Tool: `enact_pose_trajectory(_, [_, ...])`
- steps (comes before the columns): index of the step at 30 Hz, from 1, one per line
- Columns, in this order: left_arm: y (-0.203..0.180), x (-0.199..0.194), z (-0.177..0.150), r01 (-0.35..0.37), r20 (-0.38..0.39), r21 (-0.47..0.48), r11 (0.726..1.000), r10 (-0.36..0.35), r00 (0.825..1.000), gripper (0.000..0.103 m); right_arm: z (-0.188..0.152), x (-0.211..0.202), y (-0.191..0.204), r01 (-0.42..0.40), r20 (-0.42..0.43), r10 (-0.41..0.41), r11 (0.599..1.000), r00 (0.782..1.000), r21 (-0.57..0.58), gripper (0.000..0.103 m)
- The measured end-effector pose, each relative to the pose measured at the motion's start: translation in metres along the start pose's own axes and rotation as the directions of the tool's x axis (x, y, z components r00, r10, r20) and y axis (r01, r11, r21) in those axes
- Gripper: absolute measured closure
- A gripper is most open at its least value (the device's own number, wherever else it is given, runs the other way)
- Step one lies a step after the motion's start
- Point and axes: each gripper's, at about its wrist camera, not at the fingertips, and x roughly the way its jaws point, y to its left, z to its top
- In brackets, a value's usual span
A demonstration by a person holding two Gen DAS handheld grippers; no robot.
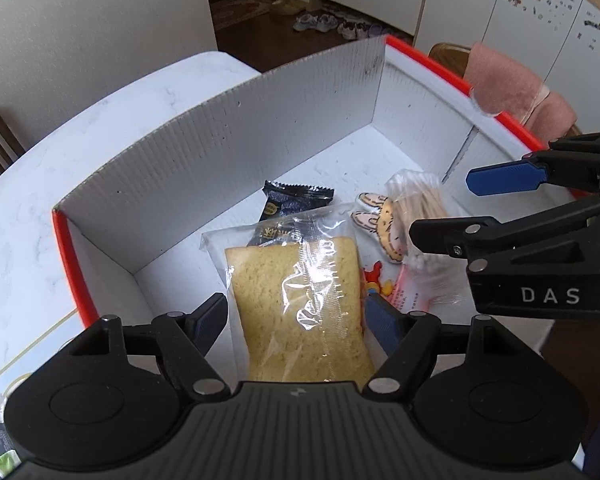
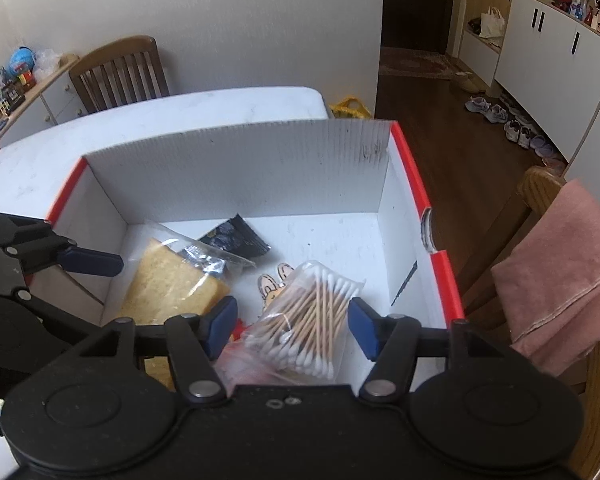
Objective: Organize objects
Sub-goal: 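Withdraw both grippers up out of the shoebox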
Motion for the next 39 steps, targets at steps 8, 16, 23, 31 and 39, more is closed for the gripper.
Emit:
enact_pose_trajectory(8, [0.002,-0.028,-0.010,0.016,0.069,-0.009,1.000,-0.016,0.997,0.028,-0.003,-0.031,0.007,-0.025,0.057,0.025,1.000,0.998,0.010,0.041])
enact_pose_trajectory(16, [0.005,-0.067,-0.023,0.033,0.158,-0.008,0.999,-0.032,0.987,0.028,-0.007,-0.063,0.022,-0.045,0.119,0.043,0.999,0.992,0.010,0.041])
enact_pose_trajectory(23, [0.015,-0.101,-0.040,0.039,0.235,-0.011,0.999,-0.036,0.971,0.028,-0.018,-0.090,0.040,-0.056,0.174,0.053,0.998,0.983,0.010,0.040])
enact_pose_trajectory(31, [0.034,-0.136,-0.071,0.046,0.305,-0.014,0.999,-0.040,0.951,0.026,-0.033,-0.117,0.066,-0.073,0.237,0.065,0.997,0.969,0.024,0.028])
enact_pose_trajectory(39, [0.065,-0.172,-0.120,0.030,0.355,-0.034,0.999,-0.016,0.935,0.022,-0.050,-0.129,0.114,-0.077,0.263,0.073,0.997,0.962,0.005,0.017])
